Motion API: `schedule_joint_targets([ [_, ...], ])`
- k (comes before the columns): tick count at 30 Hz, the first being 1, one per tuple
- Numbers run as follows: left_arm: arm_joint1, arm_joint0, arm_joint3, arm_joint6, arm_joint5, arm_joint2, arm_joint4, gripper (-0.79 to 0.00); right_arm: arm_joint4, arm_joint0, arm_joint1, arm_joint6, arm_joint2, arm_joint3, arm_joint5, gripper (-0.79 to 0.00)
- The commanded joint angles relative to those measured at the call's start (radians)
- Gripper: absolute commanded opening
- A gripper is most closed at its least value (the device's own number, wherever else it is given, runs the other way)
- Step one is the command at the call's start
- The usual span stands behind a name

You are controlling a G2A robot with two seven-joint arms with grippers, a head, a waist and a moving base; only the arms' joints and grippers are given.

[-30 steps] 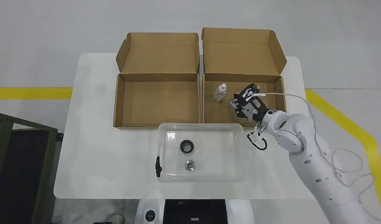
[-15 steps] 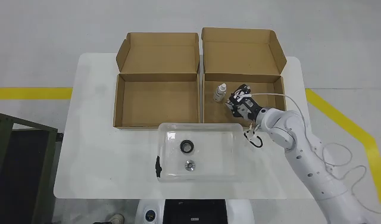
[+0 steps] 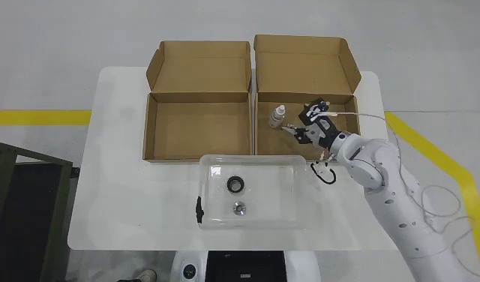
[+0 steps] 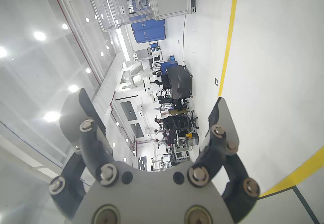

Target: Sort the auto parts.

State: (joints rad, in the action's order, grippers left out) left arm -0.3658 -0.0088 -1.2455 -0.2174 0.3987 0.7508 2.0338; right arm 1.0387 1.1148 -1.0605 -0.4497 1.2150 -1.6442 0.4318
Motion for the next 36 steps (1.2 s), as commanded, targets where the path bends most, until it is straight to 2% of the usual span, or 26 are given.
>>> schedule_joint_targets([
  [1, 0.0, 0.0, 0.0, 0.0, 0.0, 0.0, 0.0, 0.0, -0.032, 0.02, 0.003, 0.005, 0.022, -0.037, 0.006, -0.095],
  [2, 0.0, 0.0, 0.0, 0.0, 0.0, 0.0, 0.0, 0.0, -0.055, 0.03, 0.003, 0.006, 0.03, -0.057, 0.009, -0.028],
  [3, 0.0, 0.0, 0.0, 0.0, 0.0, 0.0, 0.0, 0.0, -0.06, 0.038, 0.006, -0.003, 0.04, -0.084, 0.016, 0.0],
  [10, 0.0, 0.0, 0.0, 0.0, 0.0, 0.0, 0.0, 0.0, -0.138, 0.104, 0.016, -0.026, 0.103, -0.244, 0.052, 0.0],
  [15, 0.0, 0.0, 0.0, 0.0, 0.0, 0.0, 0.0, 0.0, -0.153, 0.133, 0.019, -0.033, 0.099, -0.329, 0.096, 0.0],
  [23, 0.0, 0.0, 0.0, 0.0, 0.0, 0.0, 0.0, 0.0, -0.154, 0.144, 0.012, -0.022, 0.0, -0.418, 0.149, 0.0],
  [36, 0.0, 0.0, 0.0, 0.0, 0.0, 0.0, 0.0, 0.0, 0.007, 0.114, 0.001, -0.03, -0.165, -0.421, 0.254, 0.0],
])
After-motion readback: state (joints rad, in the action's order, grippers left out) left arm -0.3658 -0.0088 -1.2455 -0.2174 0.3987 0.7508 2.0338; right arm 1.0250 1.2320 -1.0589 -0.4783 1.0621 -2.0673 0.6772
